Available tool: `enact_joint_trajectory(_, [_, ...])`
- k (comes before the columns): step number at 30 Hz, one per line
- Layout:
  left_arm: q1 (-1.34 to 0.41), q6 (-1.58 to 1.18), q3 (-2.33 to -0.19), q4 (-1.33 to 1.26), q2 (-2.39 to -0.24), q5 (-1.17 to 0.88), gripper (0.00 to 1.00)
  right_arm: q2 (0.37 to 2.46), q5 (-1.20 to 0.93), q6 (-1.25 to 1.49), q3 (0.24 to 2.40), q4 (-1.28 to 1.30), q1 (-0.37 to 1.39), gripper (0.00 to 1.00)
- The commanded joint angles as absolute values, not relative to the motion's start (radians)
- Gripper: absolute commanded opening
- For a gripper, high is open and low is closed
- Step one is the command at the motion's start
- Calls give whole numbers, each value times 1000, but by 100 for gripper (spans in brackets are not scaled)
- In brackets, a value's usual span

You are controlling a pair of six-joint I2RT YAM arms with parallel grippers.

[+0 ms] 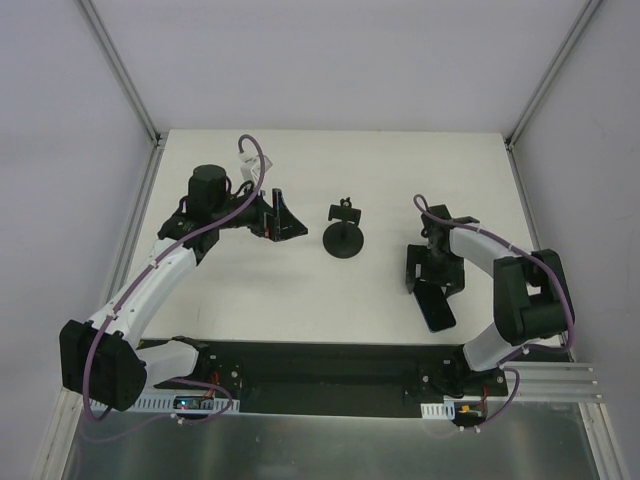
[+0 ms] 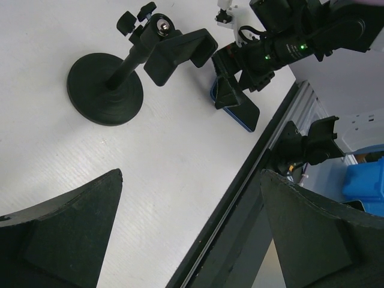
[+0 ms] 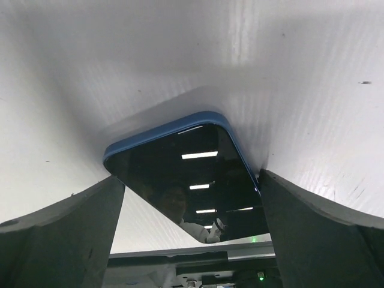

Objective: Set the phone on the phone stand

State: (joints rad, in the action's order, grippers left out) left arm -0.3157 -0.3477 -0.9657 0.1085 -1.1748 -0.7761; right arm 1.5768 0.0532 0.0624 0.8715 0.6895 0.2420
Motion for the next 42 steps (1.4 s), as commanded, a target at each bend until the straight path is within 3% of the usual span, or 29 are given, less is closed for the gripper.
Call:
enact_joint_trajectory(1, [-333,-370,-976,72,-1186,-755,95,1628,45,95,870,698,276,94])
enact_joint_trajectory(6, [-345,-568,-1070,87,-1215,-700,88,1583,32,259,874,622,334,86])
enact_joint_trajectory(11, [-347,-586,-1141,89,-1285,-696,84,1560,-86,383,858,477,374,91])
enact_joint_trajectory(14, [-347,-540,-1129,87,-1298,-683,84,1572,-81,342,874,474,396,96])
enact_joint_trajectory(19, [-342,-460,-1083,94,-1256,-682,84,1523,92,226,847,587,492,96])
enact_joint_trajectory(28, [-344,-408,-1055,94,-1178,-678,86,1517,37,186,773,620,497,98])
enact_joint_trajectory(33, [-344,-420,-1055,94,-1203,-696,86,1572,9,251,831,548,495,87])
enact_joint_trajectory(34, [-344,-422,-1052,92,-1207,-696,86,1598,8,267,857,542,497,83])
enact_joint_trajectory(35, [-344,-420,-1052,92,-1212,-701,86,1612,9,282,870,543,495,72])
enact_joint_trajectory(42, [-344,-417,-1054,92,-1220,-701,86,1625,52,425,885,494,494,53])
